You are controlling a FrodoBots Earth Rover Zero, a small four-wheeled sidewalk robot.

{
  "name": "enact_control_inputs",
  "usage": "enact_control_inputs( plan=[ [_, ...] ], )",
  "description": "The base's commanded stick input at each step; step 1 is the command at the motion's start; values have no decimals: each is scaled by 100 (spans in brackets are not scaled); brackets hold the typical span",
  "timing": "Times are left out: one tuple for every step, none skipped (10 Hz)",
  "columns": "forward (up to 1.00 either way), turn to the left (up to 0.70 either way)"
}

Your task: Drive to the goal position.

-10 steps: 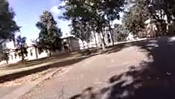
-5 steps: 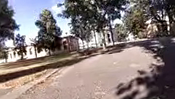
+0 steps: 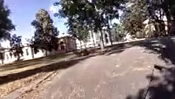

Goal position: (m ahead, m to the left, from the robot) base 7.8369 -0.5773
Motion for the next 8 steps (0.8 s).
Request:
enact_control_inputs(
  plan=[
    [70, 0],
    [70, 0],
    [70, 0],
    [70, 0],
    [70, 0],
    [70, 0],
    [70, 0],
    [70, 0]
  ],
)
